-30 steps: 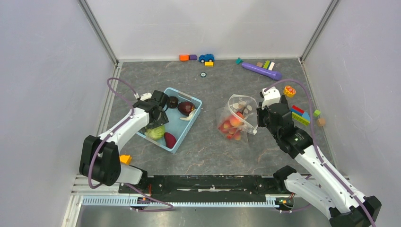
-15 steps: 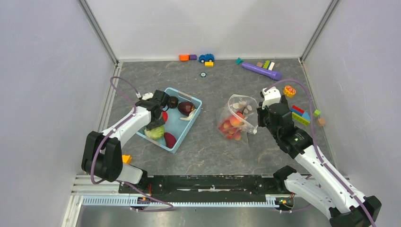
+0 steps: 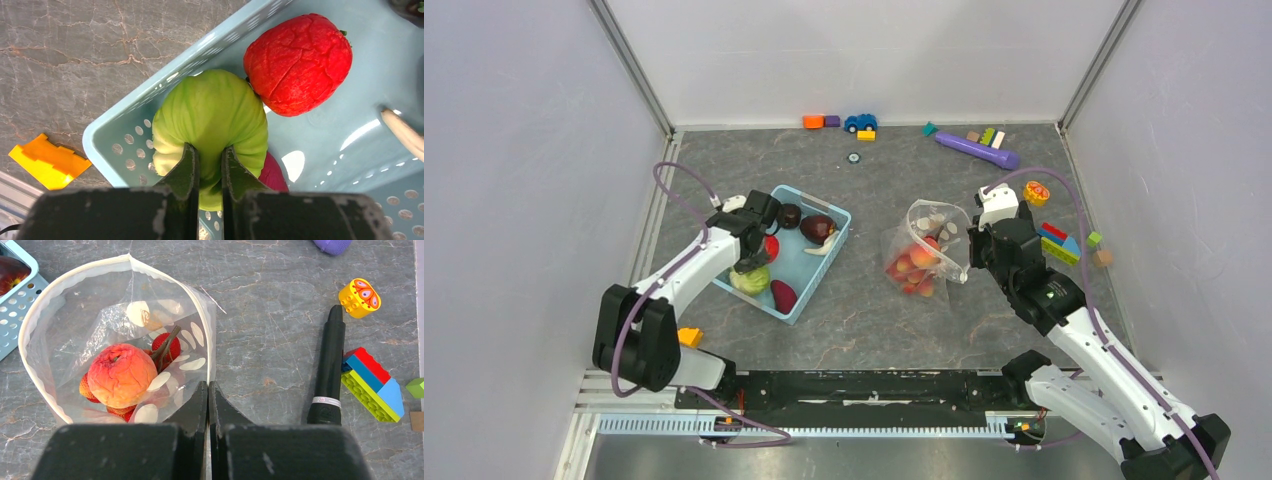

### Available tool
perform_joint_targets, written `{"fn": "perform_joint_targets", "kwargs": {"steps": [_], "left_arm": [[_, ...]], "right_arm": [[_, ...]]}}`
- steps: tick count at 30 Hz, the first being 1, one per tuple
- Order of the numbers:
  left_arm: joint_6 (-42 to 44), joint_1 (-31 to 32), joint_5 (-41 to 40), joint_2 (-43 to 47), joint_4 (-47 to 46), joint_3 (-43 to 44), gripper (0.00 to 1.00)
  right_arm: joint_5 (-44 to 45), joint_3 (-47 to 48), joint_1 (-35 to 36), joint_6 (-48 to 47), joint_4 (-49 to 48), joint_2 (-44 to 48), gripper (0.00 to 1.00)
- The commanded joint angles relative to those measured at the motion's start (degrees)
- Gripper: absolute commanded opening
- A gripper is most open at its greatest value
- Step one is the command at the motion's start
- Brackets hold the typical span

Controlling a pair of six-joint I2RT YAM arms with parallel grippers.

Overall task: Place the food in the zip-top bag and seal the zipper
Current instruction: Pick up the fake vegetable from the bin, then place the fake vegetable in the zipper food storage bag.

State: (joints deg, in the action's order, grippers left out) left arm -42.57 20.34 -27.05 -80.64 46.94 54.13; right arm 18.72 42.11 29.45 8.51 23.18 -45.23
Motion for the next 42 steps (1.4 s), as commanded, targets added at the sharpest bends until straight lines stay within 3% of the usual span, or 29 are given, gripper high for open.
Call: {"fn": "perform_joint_targets", "kwargs": {"steps": [1, 7, 14, 19, 22, 29, 34, 42], "left_arm": [[-1.2, 0.0, -2.5, 4.1, 1.4, 1.2, 0.02], [0.1, -0.1, -3.6, 9.9, 2.1, 2.9, 0.02], [5.5, -0.1, 4.0, 18.4, -2.6, 4.4, 0.02], [10.4, -0.1, 15.4, 24.7, -13.2, 4.6, 0.02], [12.5, 0.1, 27.8, 25.8, -22.7, 4.5, 0.02], [9.2, 1.2, 53.3, 19.7, -41.7, 6.0, 0.02], [10.9, 8.1, 56.5, 13.7, -48.1, 11.3, 0.02], [19.9, 21.3, 60.1, 0.7, -44.8, 24.5, 0.02]], "right_arm": [[1.2, -0.2, -0.2, -0.1, -1.2, 1.0, 0.0], [0.9, -0.2, -0.2, 0.0, -1.2, 0.9, 0.0], [0.3, -0.3, -0.2, -0.2, -1.5, 1.6, 0.0], [-0.5, -0.3, -0.2, -0.3, -1.8, 1.8, 0.0], [-1.1, -0.3, -0.2, -0.3, -1.8, 2.0, 0.0], [-2.3, -0.9, -0.2, -0.8, -2.7, 3.5, 0.0], [-4.2, -0.9, -0.2, -1.3, -3.8, 3.9, 0.0], [-6.8, -0.9, -0.2, -1.8, -5.2, 3.9, 0.0]]}}
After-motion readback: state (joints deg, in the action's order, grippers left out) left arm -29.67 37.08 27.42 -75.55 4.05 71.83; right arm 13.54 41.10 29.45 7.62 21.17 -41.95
